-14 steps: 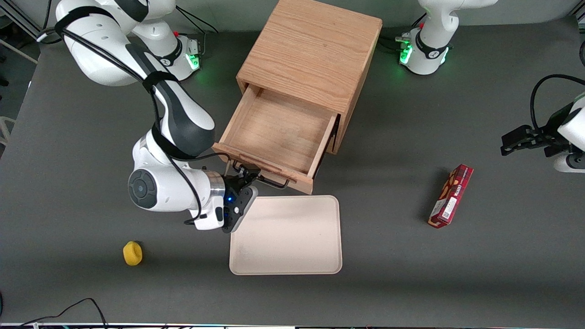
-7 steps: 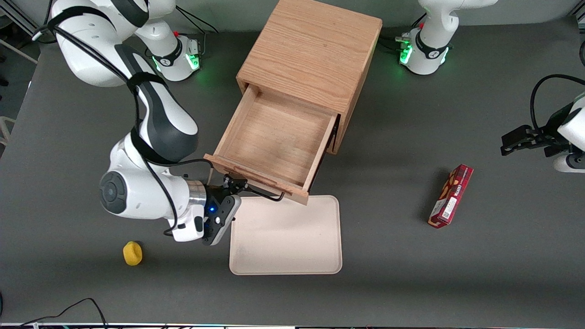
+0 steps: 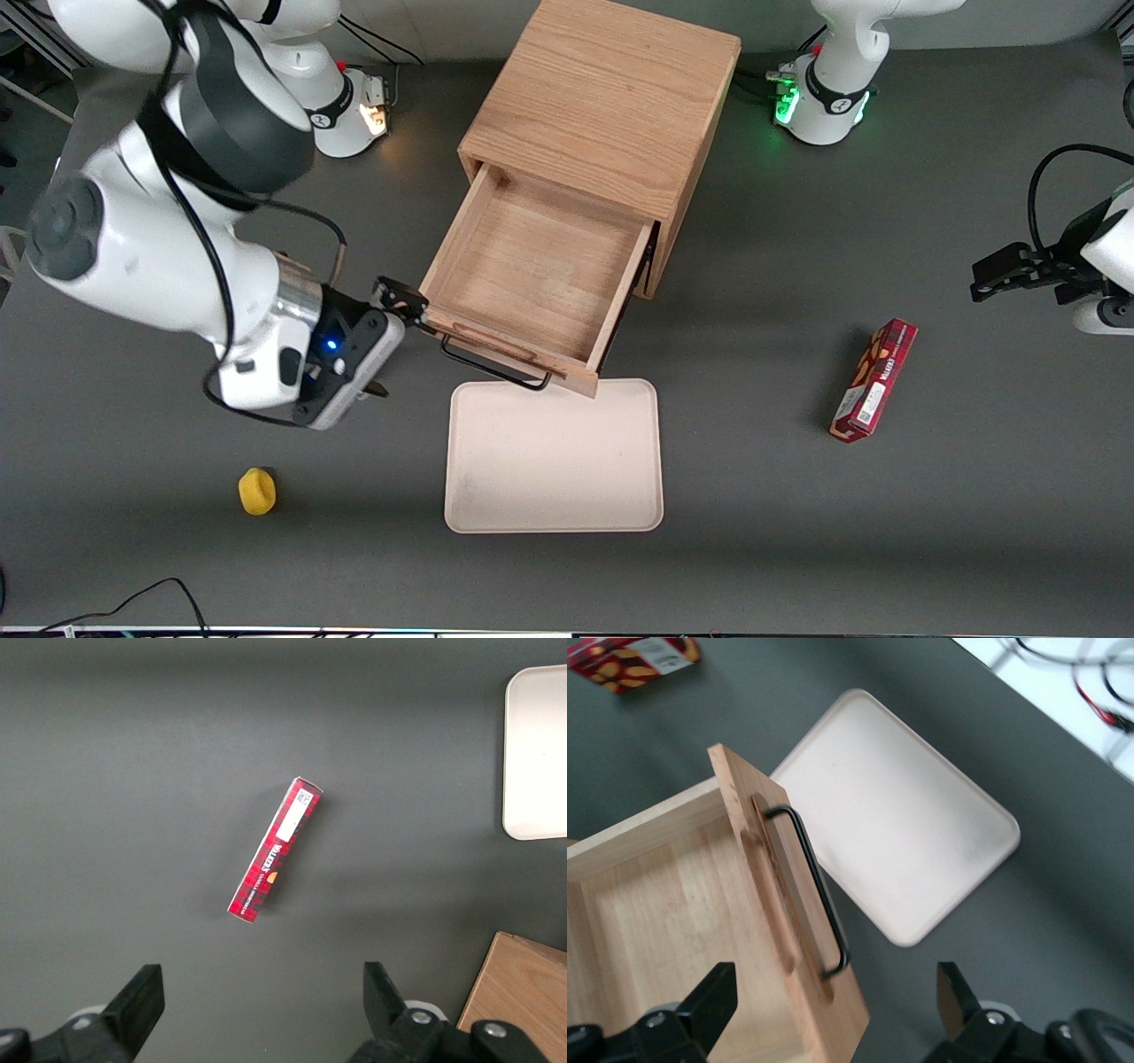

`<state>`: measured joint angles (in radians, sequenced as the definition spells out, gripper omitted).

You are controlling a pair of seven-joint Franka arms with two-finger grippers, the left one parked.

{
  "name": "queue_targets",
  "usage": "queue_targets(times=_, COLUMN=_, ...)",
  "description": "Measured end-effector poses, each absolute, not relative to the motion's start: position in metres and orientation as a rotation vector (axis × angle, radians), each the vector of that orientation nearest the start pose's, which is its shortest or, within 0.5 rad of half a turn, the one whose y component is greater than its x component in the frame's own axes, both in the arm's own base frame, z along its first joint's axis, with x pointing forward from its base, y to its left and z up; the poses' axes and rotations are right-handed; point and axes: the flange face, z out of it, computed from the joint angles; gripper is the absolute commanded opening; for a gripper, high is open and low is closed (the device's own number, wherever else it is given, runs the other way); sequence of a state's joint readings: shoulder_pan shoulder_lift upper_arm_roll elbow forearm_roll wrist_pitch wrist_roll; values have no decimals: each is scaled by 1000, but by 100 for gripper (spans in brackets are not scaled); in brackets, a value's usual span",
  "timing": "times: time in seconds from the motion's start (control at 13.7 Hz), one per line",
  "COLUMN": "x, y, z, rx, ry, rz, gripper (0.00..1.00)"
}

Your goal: Open upper drawer

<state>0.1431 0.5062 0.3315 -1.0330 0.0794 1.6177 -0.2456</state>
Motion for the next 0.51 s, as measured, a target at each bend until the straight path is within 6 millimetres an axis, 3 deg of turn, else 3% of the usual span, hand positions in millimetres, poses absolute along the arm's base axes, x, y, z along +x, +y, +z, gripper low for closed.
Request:
queue_targets(times=0.15, x=623, y=231, z=608, rx=-2893, ry=-726, rz=-9, gripper=100)
queue_targets(times=0.36, x=586, y=128, z=667, rx=-3041, ry=-455, rz=132, gripper=100)
queue_targets(times=0.51, x=554, y=71, z=688, rx=-3091, ry=-304, rz=240, gripper=100)
